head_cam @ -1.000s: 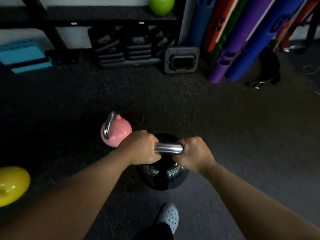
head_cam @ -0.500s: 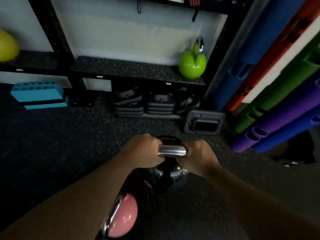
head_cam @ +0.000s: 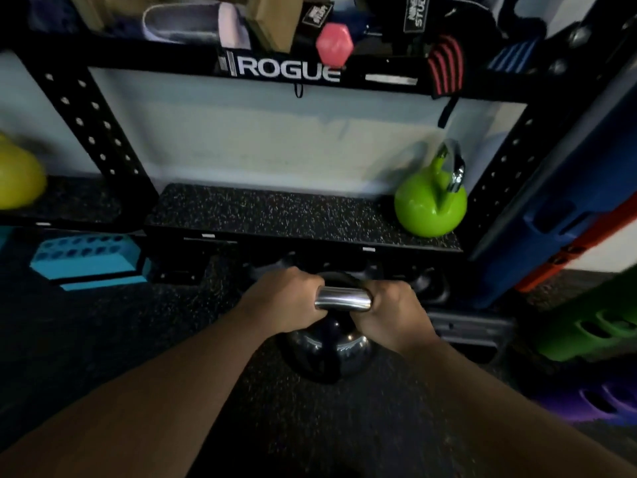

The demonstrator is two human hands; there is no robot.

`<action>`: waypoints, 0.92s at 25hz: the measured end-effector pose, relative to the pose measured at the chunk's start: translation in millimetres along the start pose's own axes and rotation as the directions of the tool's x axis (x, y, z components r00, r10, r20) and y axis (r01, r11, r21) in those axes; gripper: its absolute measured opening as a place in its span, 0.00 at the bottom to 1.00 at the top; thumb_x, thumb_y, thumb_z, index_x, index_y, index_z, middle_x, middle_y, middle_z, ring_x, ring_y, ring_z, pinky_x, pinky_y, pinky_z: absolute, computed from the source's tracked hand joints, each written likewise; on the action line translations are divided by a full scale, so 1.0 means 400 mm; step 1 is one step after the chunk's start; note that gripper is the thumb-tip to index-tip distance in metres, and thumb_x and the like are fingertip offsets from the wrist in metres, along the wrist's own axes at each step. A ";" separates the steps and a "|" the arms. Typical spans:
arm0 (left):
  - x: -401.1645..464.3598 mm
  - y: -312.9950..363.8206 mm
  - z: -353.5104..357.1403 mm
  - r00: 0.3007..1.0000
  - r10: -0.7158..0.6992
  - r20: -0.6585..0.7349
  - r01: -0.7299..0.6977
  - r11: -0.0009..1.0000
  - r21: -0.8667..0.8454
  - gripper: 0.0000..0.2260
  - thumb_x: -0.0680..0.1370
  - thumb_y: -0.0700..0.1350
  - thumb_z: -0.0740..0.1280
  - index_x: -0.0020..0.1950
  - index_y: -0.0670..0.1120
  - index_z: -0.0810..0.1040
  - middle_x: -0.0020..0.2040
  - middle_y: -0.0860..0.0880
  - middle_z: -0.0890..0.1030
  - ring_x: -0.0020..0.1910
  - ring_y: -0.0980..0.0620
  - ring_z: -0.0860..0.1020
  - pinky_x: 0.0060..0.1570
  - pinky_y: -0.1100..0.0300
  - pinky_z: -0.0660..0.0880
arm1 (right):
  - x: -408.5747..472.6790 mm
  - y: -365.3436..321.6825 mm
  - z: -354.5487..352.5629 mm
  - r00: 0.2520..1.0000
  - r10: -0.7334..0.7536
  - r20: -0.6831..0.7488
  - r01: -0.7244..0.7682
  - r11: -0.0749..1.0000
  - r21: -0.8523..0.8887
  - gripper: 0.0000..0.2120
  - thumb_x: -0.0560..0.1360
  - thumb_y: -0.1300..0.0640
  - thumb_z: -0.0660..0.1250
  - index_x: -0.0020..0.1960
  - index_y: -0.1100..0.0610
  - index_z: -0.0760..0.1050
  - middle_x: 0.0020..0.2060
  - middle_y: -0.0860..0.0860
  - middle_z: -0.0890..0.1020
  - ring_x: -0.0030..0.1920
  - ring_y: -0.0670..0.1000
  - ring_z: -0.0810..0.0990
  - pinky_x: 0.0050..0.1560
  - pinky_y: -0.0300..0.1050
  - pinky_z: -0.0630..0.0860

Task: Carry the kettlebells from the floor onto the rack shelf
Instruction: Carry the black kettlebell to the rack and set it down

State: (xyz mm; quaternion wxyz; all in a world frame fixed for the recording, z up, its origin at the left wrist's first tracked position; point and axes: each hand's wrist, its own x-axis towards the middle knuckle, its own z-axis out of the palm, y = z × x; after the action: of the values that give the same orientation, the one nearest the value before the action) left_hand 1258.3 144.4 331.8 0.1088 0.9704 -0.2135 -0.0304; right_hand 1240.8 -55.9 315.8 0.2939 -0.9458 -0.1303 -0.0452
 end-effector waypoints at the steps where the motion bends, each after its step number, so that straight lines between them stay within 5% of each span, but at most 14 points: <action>1: 0.060 -0.021 -0.009 1.000 -0.004 -0.013 0.004 1.000 0.000 0.06 0.72 0.53 0.68 0.40 0.51 0.77 0.36 0.52 0.81 0.35 0.48 0.80 0.32 0.60 0.68 | 0.066 0.018 -0.004 0.999 -0.030 -0.028 0.030 1.000 0.000 0.12 0.65 0.53 0.67 0.47 0.42 0.73 0.32 0.52 0.84 0.36 0.55 0.84 0.33 0.38 0.72; 5: 0.282 -0.115 -0.032 0.998 -0.014 -0.066 0.014 1.000 0.002 0.06 0.74 0.51 0.69 0.47 0.50 0.79 0.38 0.53 0.81 0.32 0.53 0.77 0.30 0.61 0.69 | 0.309 0.079 -0.001 0.979 -0.143 -0.143 0.140 0.990 -0.032 0.24 0.64 0.56 0.69 0.53 0.35 0.66 0.49 0.37 0.78 0.43 0.45 0.78 0.32 0.19 0.60; 8: 0.428 -0.186 -0.029 0.994 -0.010 -0.113 0.011 1.000 0.009 0.07 0.75 0.50 0.70 0.51 0.49 0.79 0.39 0.52 0.81 0.31 0.54 0.76 0.29 0.63 0.68 | 0.466 0.140 0.024 0.979 -0.123 -0.162 0.122 0.992 -0.019 0.23 0.64 0.61 0.69 0.52 0.39 0.69 0.35 0.47 0.84 0.43 0.44 0.78 0.33 0.14 0.56; 10: 0.533 -0.224 -0.026 0.994 0.004 -0.107 -0.003 1.000 0.010 0.08 0.76 0.46 0.69 0.54 0.46 0.79 0.41 0.49 0.82 0.33 0.51 0.78 0.31 0.61 0.74 | 0.560 0.182 0.033 0.976 -0.089 -0.198 0.081 0.996 -0.047 0.18 0.65 0.62 0.70 0.50 0.44 0.75 0.34 0.51 0.85 0.40 0.48 0.80 0.36 0.18 0.63; 13: 0.652 -0.261 -0.027 0.987 0.019 -0.158 -0.022 1.000 -0.013 0.09 0.76 0.43 0.69 0.55 0.43 0.78 0.45 0.44 0.82 0.39 0.45 0.81 0.40 0.52 0.80 | 0.682 0.219 0.037 0.986 -0.011 -0.166 -0.011 0.991 -0.132 0.06 0.67 0.61 0.70 0.43 0.56 0.79 0.36 0.57 0.84 0.40 0.61 0.82 0.37 0.44 0.70; 19: 0.824 -0.299 -0.002 0.994 -0.048 -0.098 0.044 0.998 -0.039 0.07 0.75 0.44 0.70 0.51 0.44 0.77 0.43 0.45 0.80 0.37 0.47 0.75 0.37 0.55 0.70 | 0.818 0.286 0.062 0.984 0.130 -0.123 -0.147 0.979 -0.143 0.04 0.69 0.64 0.68 0.44 0.63 0.76 0.39 0.63 0.81 0.41 0.64 0.80 0.38 0.47 0.69; 23: 0.905 -0.317 0.000 0.994 -0.106 -0.026 0.101 0.982 -0.159 0.07 0.75 0.43 0.71 0.52 0.44 0.78 0.46 0.44 0.79 0.42 0.44 0.78 0.42 0.53 0.75 | 0.881 0.312 0.059 0.975 0.206 -0.078 -0.215 0.968 -0.132 0.07 0.71 0.62 0.69 0.48 0.63 0.76 0.40 0.62 0.82 0.43 0.63 0.80 0.38 0.47 0.69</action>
State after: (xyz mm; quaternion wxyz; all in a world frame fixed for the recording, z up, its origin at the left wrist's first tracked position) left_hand 1638.1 104.2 298.8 0.1868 0.9690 -0.1577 -0.0361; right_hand 1614.0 -64.2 285.6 0.2342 -0.9706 -0.0162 -0.0531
